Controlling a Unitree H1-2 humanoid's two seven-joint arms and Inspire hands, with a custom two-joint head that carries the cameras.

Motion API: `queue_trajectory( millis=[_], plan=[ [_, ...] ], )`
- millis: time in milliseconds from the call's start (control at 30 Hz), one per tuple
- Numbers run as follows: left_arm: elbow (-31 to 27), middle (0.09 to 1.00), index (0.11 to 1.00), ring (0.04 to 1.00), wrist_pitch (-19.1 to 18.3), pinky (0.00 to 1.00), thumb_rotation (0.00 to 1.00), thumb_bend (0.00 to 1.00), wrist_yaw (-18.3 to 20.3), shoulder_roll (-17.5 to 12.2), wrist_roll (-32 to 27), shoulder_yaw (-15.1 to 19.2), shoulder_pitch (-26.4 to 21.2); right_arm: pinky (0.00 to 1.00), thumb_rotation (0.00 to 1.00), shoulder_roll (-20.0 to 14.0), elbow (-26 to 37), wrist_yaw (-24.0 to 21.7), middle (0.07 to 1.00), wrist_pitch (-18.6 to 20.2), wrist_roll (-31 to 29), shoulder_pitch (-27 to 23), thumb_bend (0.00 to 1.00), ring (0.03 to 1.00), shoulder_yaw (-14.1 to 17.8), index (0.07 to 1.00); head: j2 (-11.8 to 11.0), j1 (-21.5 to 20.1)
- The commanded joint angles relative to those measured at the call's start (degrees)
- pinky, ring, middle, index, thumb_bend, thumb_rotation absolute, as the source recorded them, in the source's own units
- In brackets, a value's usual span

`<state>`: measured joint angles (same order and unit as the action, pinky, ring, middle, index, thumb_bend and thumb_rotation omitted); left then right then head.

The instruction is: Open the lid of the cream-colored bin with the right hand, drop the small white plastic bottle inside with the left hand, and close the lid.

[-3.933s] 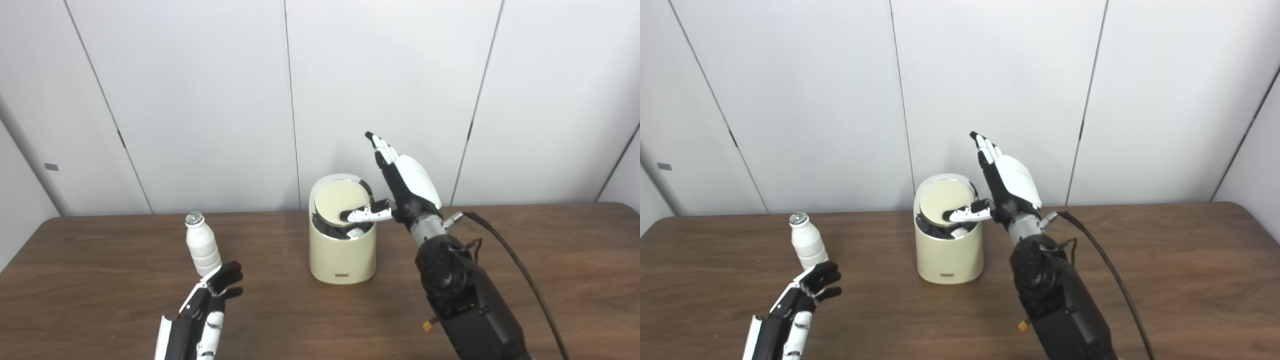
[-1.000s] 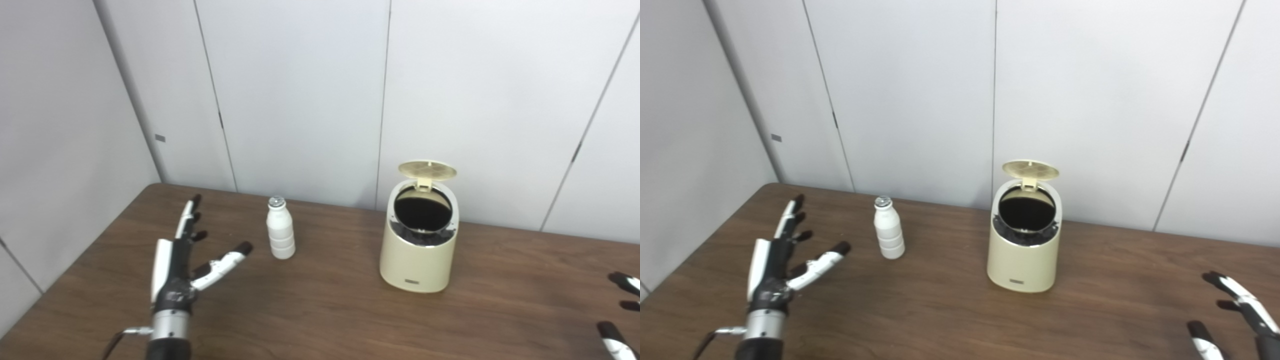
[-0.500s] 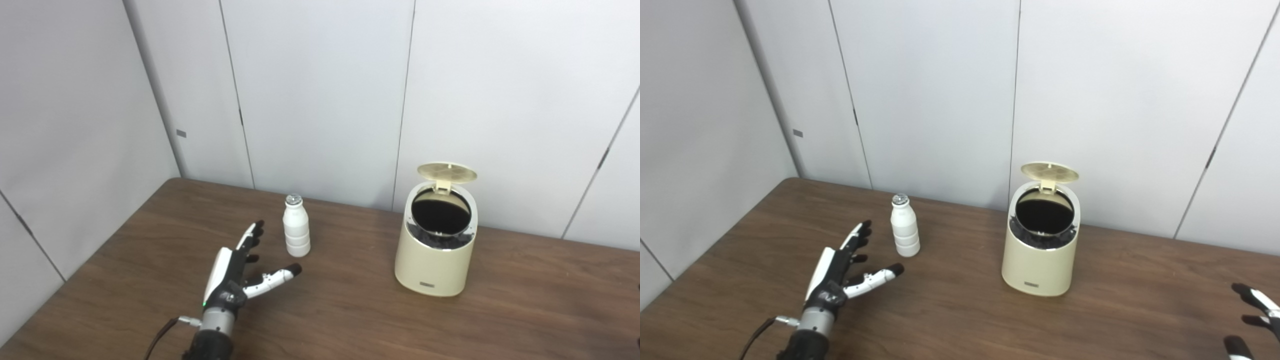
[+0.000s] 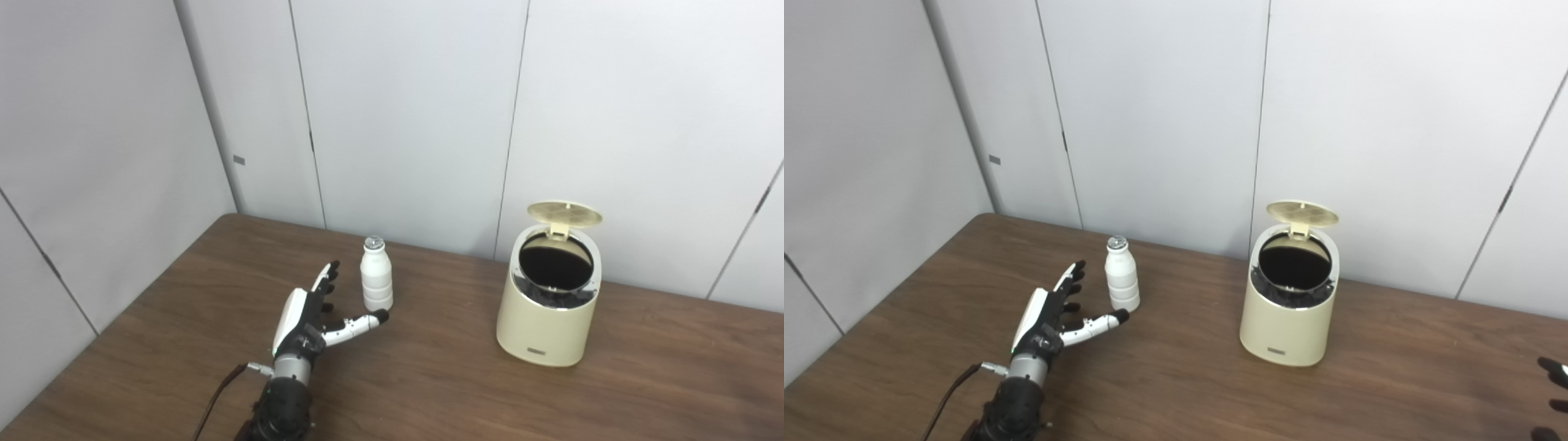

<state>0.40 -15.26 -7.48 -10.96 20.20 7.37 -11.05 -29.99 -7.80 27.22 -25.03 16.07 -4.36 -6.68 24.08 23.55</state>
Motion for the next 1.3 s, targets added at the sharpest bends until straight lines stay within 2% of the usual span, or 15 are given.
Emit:
queue_trajectory(
  millis=[0,67,333,433,600,667,833,1100,1267],
  plan=[
    [1.1,0.923,0.968,0.880,1.1,0.75,0.39,1.00,-1.4,-1.8,0.6,0.3,-3.1,0.66,1.00,-1.6,0.5,1.1,0.834,-1.9,-0.8,-1.4,0.55,0.806,0.4,0.813,-0.1,-0.1],
    [2.1,0.906,0.954,0.856,0.9,0.72,0.38,1.00,-2.0,-1.8,0.3,0.4,-3.7,0.66,1.00,-1.6,0.4,1.2,0.836,-1.9,-0.7,-1.5,0.56,0.807,0.2,0.814,-0.1,-0.2],
    [2.8,0.895,0.922,0.850,-1.6,0.73,0.30,1.00,-2.5,-1.3,-0.5,0.9,-5.0,0.65,1.00,-1.6,0.3,1.5,0.836,-1.9,-0.2,-1.5,0.59,0.805,-0.2,0.813,-0.3,-0.4],
    [3.8,0.887,0.909,0.841,-1.1,0.73,0.30,1.00,-2.6,-1.6,-1.4,1.4,-5.5,0.66,1.00,-1.5,0.6,1.6,0.839,-1.9,0.4,-1.4,0.61,0.807,0.0,0.818,-0.4,-0.8],
    [4.7,0.881,0.892,0.860,0.5,0.76,0.23,0.98,-2.2,-1.7,-3.9,1.9,-6.4,0.64,1.00,-1.4,1.5,1.3,0.833,-1.9,-0.2,-1.0,0.63,0.803,0.0,0.816,0.0,-1.1],
    [5.0,0.865,0.875,0.842,0.9,0.75,0.23,0.99,-2.0,-1.8,-4.6,1.8,-6.8,0.64,1.00,-1.3,1.7,1.2,0.830,-1.9,-0.4,-0.9,0.64,0.800,0.1,0.812,0.1,-1.1],
    [4.6,0.853,0.865,0.839,1.5,0.75,0.19,0.99,-1.2,-2.8,-4.6,0.4,-7.7,0.64,1.00,-1.0,1.9,1.2,0.825,-1.9,-0.2,-0.7,0.67,0.797,0.8,0.808,0.4,-1.1],
    [3.2,0.845,0.860,0.834,-1.6,0.74,0.21,1.00,0.1,-3.7,-3.2,-1.8,-9.6,0.64,1.00,-1.0,1.8,1.7,0.826,-1.9,0.1,-0.6,0.69,0.794,0.7,0.806,0.6,-1.4],
    [3.7,0.838,0.858,0.829,-1.5,0.74,0.19,1.00,0.3,-4.0,-3.7,-2.0,-11.3,0.63,1.00,-0.7,2.2,1.8,0.823,-1.9,0.7,-0.4,0.70,0.789,0.9,0.801,0.8,-1.6]
  ],
)
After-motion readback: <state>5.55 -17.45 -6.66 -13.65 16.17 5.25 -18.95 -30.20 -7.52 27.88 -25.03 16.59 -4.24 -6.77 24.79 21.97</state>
